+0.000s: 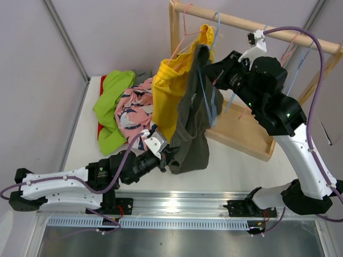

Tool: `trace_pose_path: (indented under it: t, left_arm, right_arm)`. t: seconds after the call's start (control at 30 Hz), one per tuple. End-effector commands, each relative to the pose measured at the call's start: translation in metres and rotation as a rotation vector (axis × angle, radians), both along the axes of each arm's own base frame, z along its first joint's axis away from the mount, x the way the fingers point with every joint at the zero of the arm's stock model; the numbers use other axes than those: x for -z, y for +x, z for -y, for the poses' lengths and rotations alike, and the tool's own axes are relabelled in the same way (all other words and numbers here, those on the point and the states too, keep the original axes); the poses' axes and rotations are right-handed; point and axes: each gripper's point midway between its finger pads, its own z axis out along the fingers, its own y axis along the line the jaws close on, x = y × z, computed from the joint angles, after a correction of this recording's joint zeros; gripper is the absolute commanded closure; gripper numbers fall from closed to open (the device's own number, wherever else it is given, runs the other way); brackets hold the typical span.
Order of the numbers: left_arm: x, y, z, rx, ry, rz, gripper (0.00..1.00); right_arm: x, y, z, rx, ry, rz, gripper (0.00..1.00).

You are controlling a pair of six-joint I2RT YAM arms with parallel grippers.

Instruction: Remove the shorts from the hanger

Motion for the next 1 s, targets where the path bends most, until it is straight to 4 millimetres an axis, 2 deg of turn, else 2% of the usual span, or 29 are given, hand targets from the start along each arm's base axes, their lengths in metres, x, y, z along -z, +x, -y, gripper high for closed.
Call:
trace_pose_path:
  t: [0.0,0.13,0.17,0.27,0.3,0.33,0.37,0.4,0.43,0.47,0.5,0.53,0.57,0.6,0.63,0.67,0.73,0.77,0.8,0.87,0.9,0.97]
  left_arm:
    - [0.026,-0.024,-0.007,0.059,0.054,-0.077,1.00]
    - [0.025,-0.026,-0.016,0.043,0.014,-0.094,1.00]
    - [0.035,-0.024,-0.016,0.027,0.025,-0.092,1.00]
    - [0.038,-0.001,-0.017,-0.110,0.046,-0.058,1.00]
    - [0.024,0.008,-0.016,-0.149,0.031,-0.040,1.00]
    - [0.030,0.015,-0.007,-0.162,0.083,-0.021,1.00]
    - [0.027,0.031,-0.008,-0.203,0.094,-0.014,1.00]
    - [0.004,0.037,-0.002,-0.196,0.056,-0.003,1.00]
    - [-0.004,0.046,0.002,-0.200,0.056,0.017,1.00]
    - [0.001,0.069,0.004,-0.248,0.083,0.018,1.00]
    - [-0.028,0.081,0.006,-0.263,0.034,0.036,1.00]
    - [-0.031,0.091,0.011,-0.250,0.043,0.040,1.00]
    - [-0.038,0.119,0.011,-0.306,0.050,0.039,1.00]
    - [-0.041,0.132,0.013,-0.325,0.058,0.038,1.00]
    - [-0.059,0.143,0.017,-0.318,0.040,0.052,1.00]
    - [-0.063,0.167,0.019,-0.360,0.055,0.046,1.00]
    - [-0.061,0.188,0.024,-0.379,0.082,0.032,1.00]
    - [-0.091,0.202,0.018,-0.408,0.047,0.048,1.00]
    - [-0.074,0.219,0.027,-0.420,0.093,0.024,1.00]
    - [-0.091,0.238,0.024,-0.427,0.079,0.010,1.00]
    - [-0.074,0.249,0.031,-0.426,0.116,-0.016,1.00]
    - [-0.080,0.256,0.031,-0.431,0.113,-0.024,1.00]
  right_arm:
    - [-0.081,0.014,0.057,0.233,0.087,0.253,1.00]
    - [-0.079,0.017,0.053,0.222,0.085,0.237,1.00]
    - [-0.078,0.016,0.051,0.214,0.088,0.234,1.00]
    - [-0.077,0.013,0.050,0.198,0.112,0.214,1.00]
    - [-0.078,0.009,0.050,0.191,0.132,0.206,1.00]
    - [-0.075,0.008,0.050,0.188,0.129,0.188,1.00]
    - [-0.075,0.004,0.050,0.175,0.135,0.180,1.00]
    - [-0.071,-0.001,0.051,0.170,0.142,0.152,1.00]
    - [-0.069,-0.005,0.052,0.160,0.147,0.139,1.00]
    - [-0.068,-0.010,0.052,0.150,0.151,0.127,1.00]
    - [-0.058,-0.015,0.052,0.140,0.133,0.094,1.00]
    - [-0.059,-0.025,0.056,0.131,0.152,0.082,1.00]
    - [-0.055,-0.030,0.058,0.128,0.152,0.069,1.00]
    - [-0.048,-0.034,0.060,0.127,0.141,0.048,1.00]
    - [-0.044,-0.042,0.066,0.132,0.152,0.034,1.00]
    - [-0.039,-0.046,0.070,0.138,0.147,0.019,1.00]
    - [-0.033,-0.053,0.078,0.151,0.143,0.004,1.00]
    - [-0.036,-0.061,0.084,0.152,0.161,0.004,1.00]
    - [-0.032,-0.065,0.087,0.152,0.157,-0.009,1.00]
    - [-0.034,-0.073,0.095,0.157,0.169,-0.007,1.00]
    - [-0.031,-0.076,0.098,0.165,0.162,-0.016,1.00]
    - [-0.033,-0.078,0.105,0.182,0.159,-0.009,1.00]
